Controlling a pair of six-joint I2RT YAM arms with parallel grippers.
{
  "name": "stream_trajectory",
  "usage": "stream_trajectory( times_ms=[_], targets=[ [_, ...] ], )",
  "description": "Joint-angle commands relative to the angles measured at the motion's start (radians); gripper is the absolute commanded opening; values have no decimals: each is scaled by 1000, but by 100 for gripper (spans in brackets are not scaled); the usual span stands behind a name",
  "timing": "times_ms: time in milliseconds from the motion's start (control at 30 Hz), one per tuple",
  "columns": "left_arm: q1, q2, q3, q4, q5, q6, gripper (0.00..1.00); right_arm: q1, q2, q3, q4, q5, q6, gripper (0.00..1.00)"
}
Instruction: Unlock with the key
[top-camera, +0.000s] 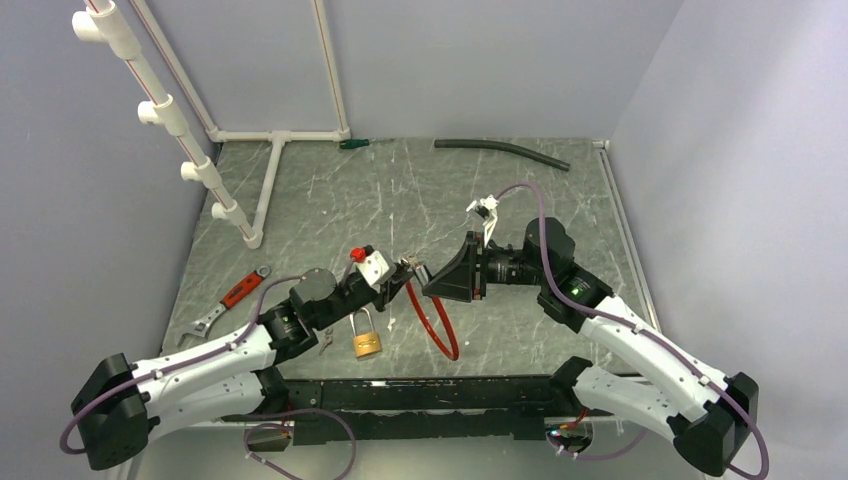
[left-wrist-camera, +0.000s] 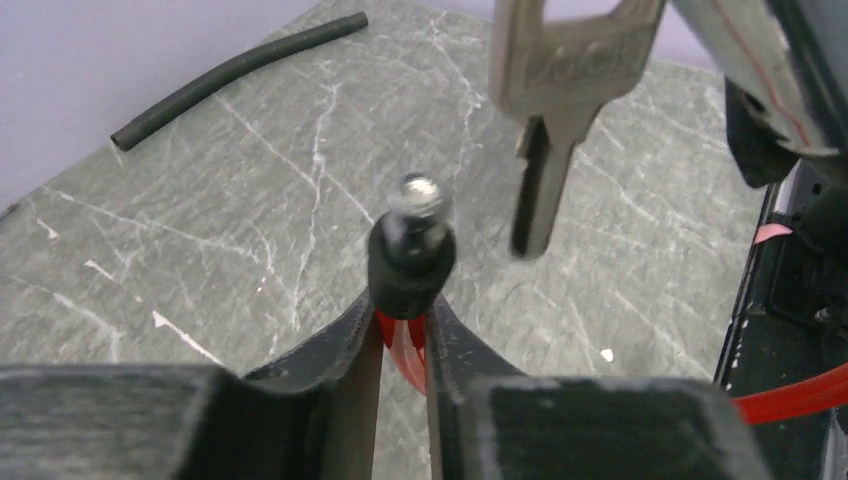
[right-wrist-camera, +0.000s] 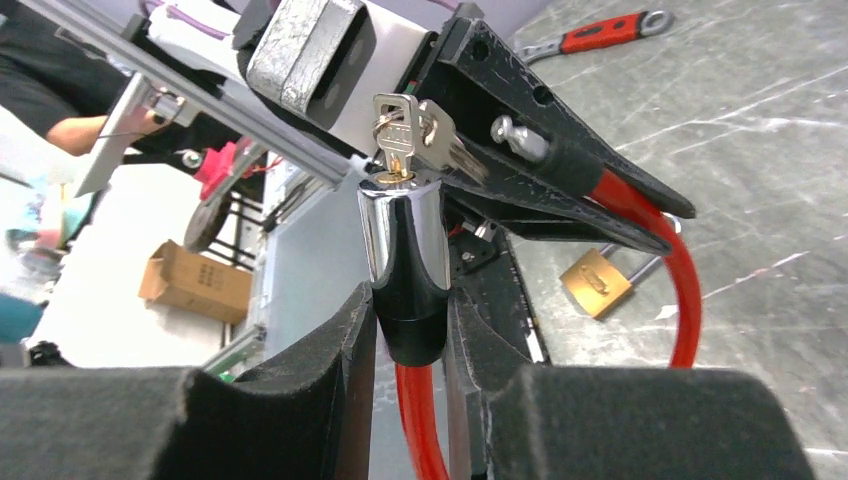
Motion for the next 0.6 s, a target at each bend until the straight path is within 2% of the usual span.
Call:
stream_trajectory(
  times_ms=[0, 33, 67, 233, 400, 567],
  targets=[
    [-5, 8, 3, 146, -9, 54, 13, -24, 13, -5, 187, -98, 107, 0],
    [-5, 8, -1, 150, -17, 57, 4, -27, 15, -3, 184, -102, 110, 0],
    [-6, 5, -6, 151, -30, 58, 0, -29, 14, 2, 173, -99, 106, 0],
    [-5, -40, -36, 117, -53, 44, 0, -38, -29, 32, 110, -45, 54, 0],
    [-6, -77, -70, 52, -187, -12, 0, -49, -116, 138, -74, 145, -89, 0],
    [-5, -100, -101, -9, -323, -112, 0, -52, -178, 245, -198, 258, -180, 0]
  ],
)
